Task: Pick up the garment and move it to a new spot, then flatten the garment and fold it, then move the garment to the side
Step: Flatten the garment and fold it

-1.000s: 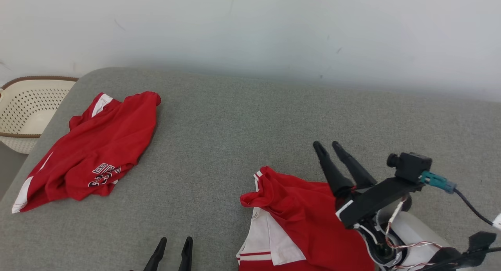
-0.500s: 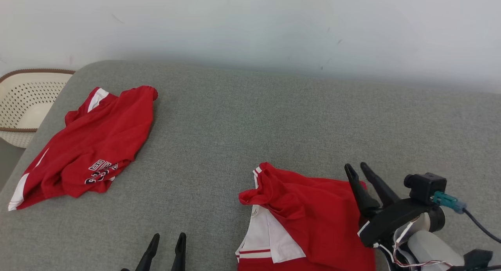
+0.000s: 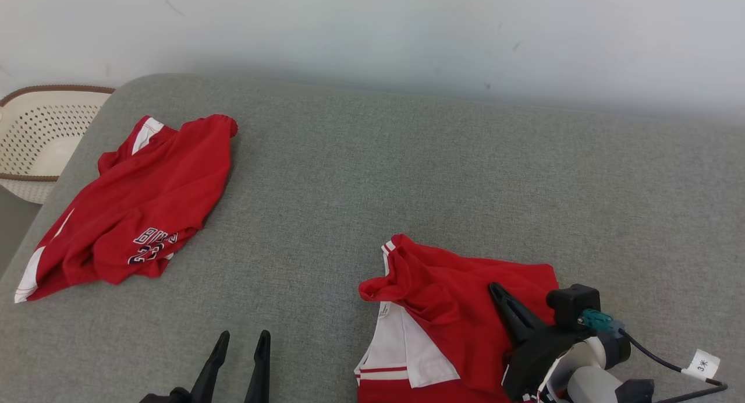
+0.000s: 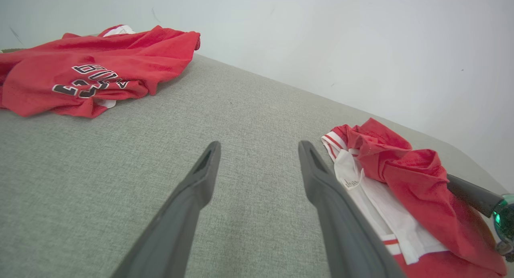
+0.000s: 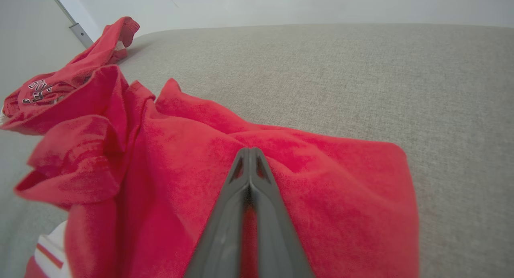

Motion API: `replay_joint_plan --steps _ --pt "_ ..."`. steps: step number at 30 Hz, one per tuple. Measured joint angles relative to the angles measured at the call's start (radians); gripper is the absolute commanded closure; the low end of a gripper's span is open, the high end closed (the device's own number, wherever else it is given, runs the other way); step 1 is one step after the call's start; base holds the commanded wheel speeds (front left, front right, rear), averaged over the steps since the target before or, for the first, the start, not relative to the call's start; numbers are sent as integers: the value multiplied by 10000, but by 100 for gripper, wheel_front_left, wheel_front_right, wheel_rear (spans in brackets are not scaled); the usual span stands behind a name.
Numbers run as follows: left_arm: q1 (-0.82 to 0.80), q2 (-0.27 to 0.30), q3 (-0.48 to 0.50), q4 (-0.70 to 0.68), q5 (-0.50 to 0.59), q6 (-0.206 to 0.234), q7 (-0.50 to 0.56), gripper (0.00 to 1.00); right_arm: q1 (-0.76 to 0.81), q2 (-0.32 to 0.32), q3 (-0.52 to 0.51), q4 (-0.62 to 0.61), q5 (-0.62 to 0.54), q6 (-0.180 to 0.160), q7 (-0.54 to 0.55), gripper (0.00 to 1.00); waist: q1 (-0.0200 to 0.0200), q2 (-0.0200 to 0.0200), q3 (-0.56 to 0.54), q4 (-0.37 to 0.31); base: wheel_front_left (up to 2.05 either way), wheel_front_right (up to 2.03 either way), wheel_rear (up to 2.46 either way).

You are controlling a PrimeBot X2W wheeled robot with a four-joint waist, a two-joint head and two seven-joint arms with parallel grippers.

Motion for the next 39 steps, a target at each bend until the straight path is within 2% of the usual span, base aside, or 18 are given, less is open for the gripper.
replay_joint_plan --steps 4,12,20,32,39 --pt "-51 -4 31 -38 27 -6 -2 0 -172 265 27 489 -374 0 -40 100 0 0 60 104 0 0 0" --pt "-124 -2 19 -123 25 12 -2 0 -230 957 -10 516 -922 0 -48 100 1 0 214 388 0 0 0" --pt "-132 -2 15 -100 -4 17 0 0 -209 1532 702 667 -949 0 -67 100 0 0 237 614 0 0 0" --pt "-128 -2 -10 -79 -33 21 0 0 22 1814 2205 240 184 0 -67 100 0 0 112 598 0 0 0" --pt "-115 -2 -15 -42 -44 90 0 0 22 1570 2334 -408 894 0 -67 100 0 0 10 515 0 0 0"
